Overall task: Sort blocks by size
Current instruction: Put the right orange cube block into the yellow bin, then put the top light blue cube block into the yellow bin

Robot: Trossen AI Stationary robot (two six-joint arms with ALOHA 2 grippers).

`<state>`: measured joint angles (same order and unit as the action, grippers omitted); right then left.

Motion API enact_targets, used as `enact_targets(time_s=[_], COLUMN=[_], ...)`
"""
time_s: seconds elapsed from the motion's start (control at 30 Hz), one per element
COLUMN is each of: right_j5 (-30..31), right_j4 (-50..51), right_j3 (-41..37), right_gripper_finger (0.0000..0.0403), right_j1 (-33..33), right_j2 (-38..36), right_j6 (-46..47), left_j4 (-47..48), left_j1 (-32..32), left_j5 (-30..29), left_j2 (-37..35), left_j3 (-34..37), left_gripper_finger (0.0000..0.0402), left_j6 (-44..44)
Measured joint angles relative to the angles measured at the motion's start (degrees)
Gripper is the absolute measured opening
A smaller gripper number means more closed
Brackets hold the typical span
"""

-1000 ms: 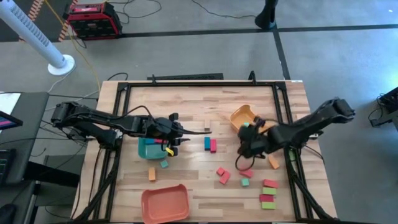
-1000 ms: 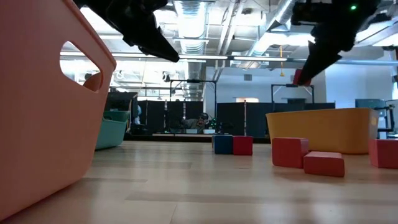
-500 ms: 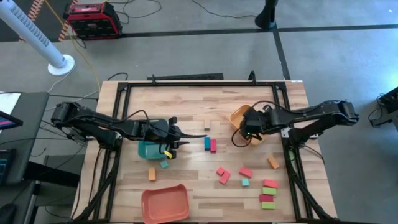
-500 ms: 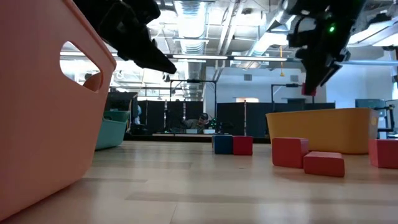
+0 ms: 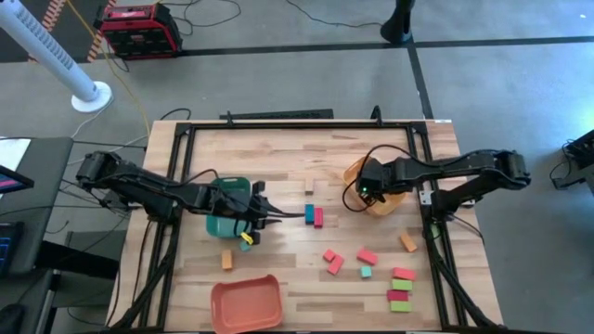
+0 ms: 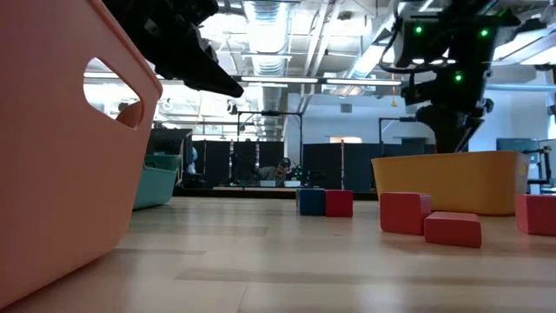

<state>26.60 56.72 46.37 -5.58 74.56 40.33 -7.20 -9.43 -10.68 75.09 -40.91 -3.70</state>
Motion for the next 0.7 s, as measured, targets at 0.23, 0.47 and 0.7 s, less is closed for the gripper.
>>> enact_targets(time_s=[0.23, 0.47, 0.7], right_j5=[-1.3, -1.3, -1.3], right_j4=[-1.6, -2.1, -2.1], right_j3=[-1.6, -1.7, -1.7], right_gripper_finger=[0.0188, 0.0181, 0.0194], right_j1=[-0.3, 0.0, 0.0], right_j2=[0.0, 0.0, 0.0], right_j6=[-0.4, -0.4, -1.0], left_j4=[-0.3, -0.3, -0.3], left_j1=[-0.6, -0.5, -0.5], left_j5=[0.0, 0.0, 0.0], left_j2=[0.0, 0.0, 0.0], left_j3=[0.0, 0.0, 0.0], left_gripper_finger=[0.0110, 0.0110, 0.0110], left_j6=[-1.3, -1.4, -1.0])
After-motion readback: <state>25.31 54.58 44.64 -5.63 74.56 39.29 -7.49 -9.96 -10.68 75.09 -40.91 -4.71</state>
